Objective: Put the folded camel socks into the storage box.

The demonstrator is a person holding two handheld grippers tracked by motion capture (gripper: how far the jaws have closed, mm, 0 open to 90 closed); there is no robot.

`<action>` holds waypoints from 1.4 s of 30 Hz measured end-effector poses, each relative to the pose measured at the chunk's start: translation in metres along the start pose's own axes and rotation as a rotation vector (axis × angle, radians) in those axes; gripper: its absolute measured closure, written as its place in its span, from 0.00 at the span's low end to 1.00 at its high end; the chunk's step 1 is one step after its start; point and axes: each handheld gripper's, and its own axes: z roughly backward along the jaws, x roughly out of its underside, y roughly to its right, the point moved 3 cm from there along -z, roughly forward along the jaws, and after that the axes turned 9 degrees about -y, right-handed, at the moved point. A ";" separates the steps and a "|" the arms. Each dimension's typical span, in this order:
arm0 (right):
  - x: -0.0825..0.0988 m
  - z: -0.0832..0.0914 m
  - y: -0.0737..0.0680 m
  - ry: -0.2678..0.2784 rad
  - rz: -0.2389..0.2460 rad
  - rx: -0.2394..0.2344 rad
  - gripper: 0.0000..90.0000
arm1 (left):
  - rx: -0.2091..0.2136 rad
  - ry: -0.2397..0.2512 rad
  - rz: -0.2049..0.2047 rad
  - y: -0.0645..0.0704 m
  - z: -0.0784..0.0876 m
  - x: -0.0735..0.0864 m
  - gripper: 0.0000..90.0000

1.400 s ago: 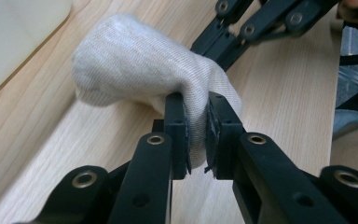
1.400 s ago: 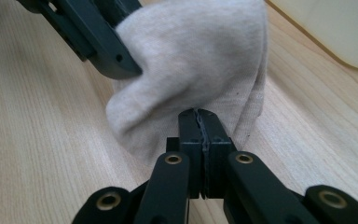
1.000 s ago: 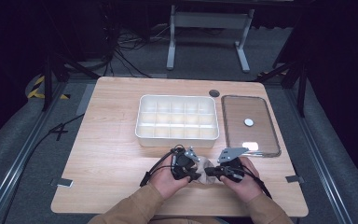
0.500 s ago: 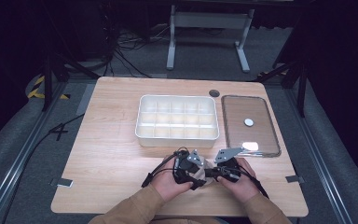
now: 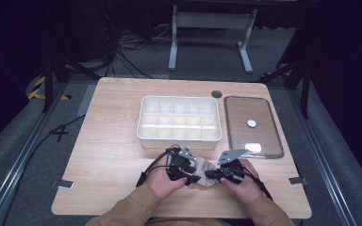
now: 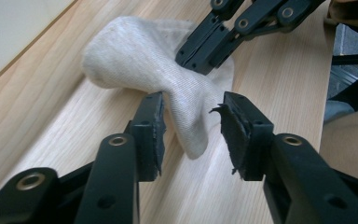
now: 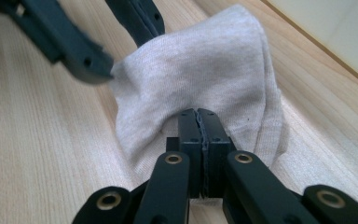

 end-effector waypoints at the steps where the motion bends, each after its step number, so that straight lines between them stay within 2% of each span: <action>1: 0.000 0.000 0.000 0.001 0.000 -0.003 1.00 | 0.000 0.000 0.000 0.000 0.000 0.000 0.69; 2: 0.000 0.000 0.000 0.002 -0.003 -0.006 1.00 | -0.002 -0.010 0.011 -0.006 0.000 0.002 0.70; 5: 0.001 0.000 0.001 0.003 -0.008 -0.012 1.00 | -0.015 -0.018 0.019 -0.010 0.001 0.004 0.71; 8: 0.001 0.000 0.001 0.004 -0.004 -0.014 1.00 | -0.013 0.027 0.030 -0.013 0.004 0.003 0.73; 11: 0.002 0.000 0.001 0.005 -0.004 -0.016 1.00 | -0.022 0.041 0.040 -0.017 0.007 0.004 0.77; 14: 0.002 0.000 0.001 0.006 -0.005 -0.019 1.00 | -0.048 0.029 0.068 -0.023 0.003 0.004 0.81; 16: 0.002 0.000 0.001 0.006 -0.006 -0.019 1.00 | -0.043 0.002 0.072 -0.023 -0.002 0.002 0.87; 19: 0.001 0.000 0.001 0.006 -0.006 -0.016 1.00 | -0.029 -0.029 0.044 -0.016 -0.013 -0.002 0.95; 21: 0.001 0.000 0.001 0.006 -0.007 -0.016 1.00 | -0.024 -0.020 0.018 -0.011 -0.015 -0.005 0.97; 24: 0.002 0.000 0.001 0.007 -0.006 -0.015 1.00 | -0.017 0.026 -0.017 -0.004 -0.012 -0.010 0.98; 26: 0.002 0.000 0.001 0.007 -0.012 -0.017 1.00 | -0.019 0.037 -0.063 0.002 -0.013 -0.013 0.98; 33: 0.003 0.000 0.002 0.014 -0.021 -0.026 1.00 | -0.021 0.053 -0.105 0.006 -0.020 -0.018 0.94; 39: 0.004 0.002 0.003 0.007 -0.059 -0.032 1.00 | -0.012 0.050 -0.100 0.005 -0.023 -0.020 0.94; 42: 0.005 0.006 0.003 -0.010 -0.073 -0.027 0.95 | -0.034 0.031 -0.125 0.007 -0.024 -0.021 0.94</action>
